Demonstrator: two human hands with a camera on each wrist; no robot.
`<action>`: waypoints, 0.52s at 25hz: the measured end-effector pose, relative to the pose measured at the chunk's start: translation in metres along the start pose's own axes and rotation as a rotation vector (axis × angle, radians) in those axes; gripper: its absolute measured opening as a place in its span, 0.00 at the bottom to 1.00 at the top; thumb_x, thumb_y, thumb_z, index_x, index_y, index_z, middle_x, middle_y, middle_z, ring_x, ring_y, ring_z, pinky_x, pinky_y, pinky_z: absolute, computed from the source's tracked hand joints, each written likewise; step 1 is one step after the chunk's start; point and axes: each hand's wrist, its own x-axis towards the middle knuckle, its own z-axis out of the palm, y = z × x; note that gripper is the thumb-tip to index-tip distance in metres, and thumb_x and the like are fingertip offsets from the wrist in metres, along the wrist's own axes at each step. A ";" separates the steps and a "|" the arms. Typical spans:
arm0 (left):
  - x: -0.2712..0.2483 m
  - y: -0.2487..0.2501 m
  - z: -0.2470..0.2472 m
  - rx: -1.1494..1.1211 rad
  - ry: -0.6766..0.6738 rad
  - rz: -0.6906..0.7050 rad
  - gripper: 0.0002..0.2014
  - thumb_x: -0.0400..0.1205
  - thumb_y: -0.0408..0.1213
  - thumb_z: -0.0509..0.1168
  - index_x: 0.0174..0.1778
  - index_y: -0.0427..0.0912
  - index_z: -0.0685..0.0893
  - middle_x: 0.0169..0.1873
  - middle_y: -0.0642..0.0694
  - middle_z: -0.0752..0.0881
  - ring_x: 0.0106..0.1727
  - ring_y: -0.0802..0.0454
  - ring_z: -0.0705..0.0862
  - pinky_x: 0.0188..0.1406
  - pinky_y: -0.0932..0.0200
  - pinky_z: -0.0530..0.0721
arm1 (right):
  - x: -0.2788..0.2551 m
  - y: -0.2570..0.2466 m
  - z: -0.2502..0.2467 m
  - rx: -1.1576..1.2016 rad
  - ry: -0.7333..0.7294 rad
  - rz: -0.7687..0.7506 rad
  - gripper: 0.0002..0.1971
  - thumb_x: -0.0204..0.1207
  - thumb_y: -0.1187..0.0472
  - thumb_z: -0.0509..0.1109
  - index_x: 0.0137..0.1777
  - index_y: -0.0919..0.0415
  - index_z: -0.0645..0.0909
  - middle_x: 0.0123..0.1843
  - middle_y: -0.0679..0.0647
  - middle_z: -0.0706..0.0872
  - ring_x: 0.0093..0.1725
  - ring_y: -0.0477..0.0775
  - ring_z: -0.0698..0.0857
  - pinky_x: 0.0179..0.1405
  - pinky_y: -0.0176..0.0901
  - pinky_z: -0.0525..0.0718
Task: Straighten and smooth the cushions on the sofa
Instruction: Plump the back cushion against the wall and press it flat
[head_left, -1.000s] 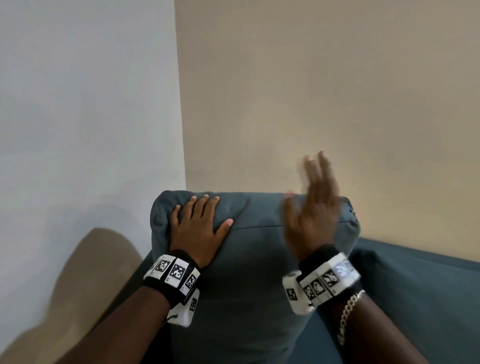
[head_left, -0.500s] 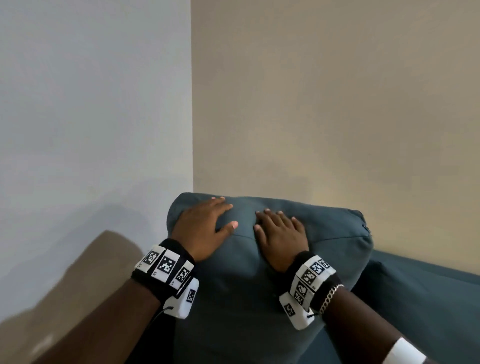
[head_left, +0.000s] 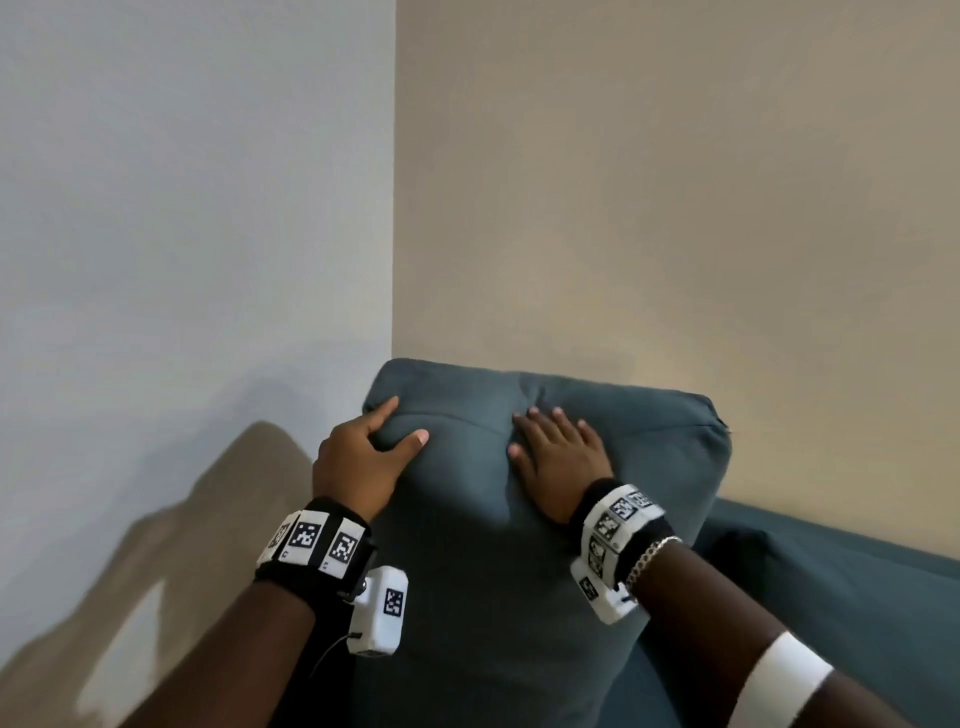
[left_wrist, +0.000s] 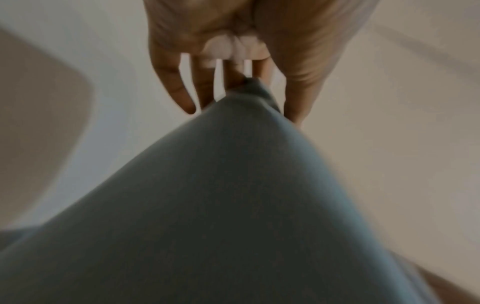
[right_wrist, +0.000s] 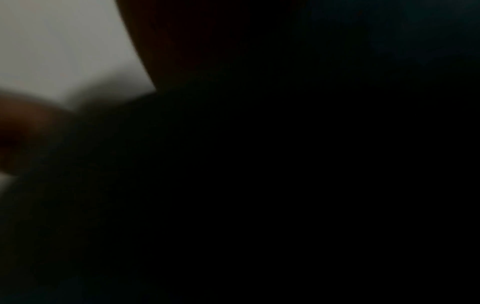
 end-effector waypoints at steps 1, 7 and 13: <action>-0.001 0.002 -0.003 -0.016 0.015 -0.005 0.29 0.75 0.63 0.76 0.70 0.57 0.87 0.65 0.49 0.90 0.69 0.46 0.86 0.71 0.44 0.82 | 0.000 0.002 0.006 -0.107 -0.138 -0.006 0.28 0.89 0.38 0.51 0.86 0.45 0.64 0.89 0.51 0.67 0.89 0.58 0.63 0.87 0.61 0.59; 0.002 0.021 -0.013 -0.023 0.168 0.005 0.09 0.78 0.56 0.75 0.40 0.56 0.90 0.39 0.57 0.91 0.46 0.49 0.89 0.52 0.49 0.86 | 0.015 0.007 -0.082 0.612 0.769 -0.049 0.23 0.86 0.43 0.63 0.78 0.49 0.77 0.82 0.49 0.76 0.81 0.52 0.75 0.80 0.57 0.74; -0.001 0.023 -0.009 0.033 0.006 -0.012 0.17 0.82 0.62 0.67 0.54 0.54 0.75 0.39 0.48 0.87 0.44 0.43 0.85 0.48 0.48 0.80 | -0.004 -0.015 -0.002 -0.073 -0.191 -0.071 0.34 0.86 0.32 0.42 0.89 0.42 0.59 0.91 0.49 0.64 0.90 0.57 0.61 0.89 0.65 0.55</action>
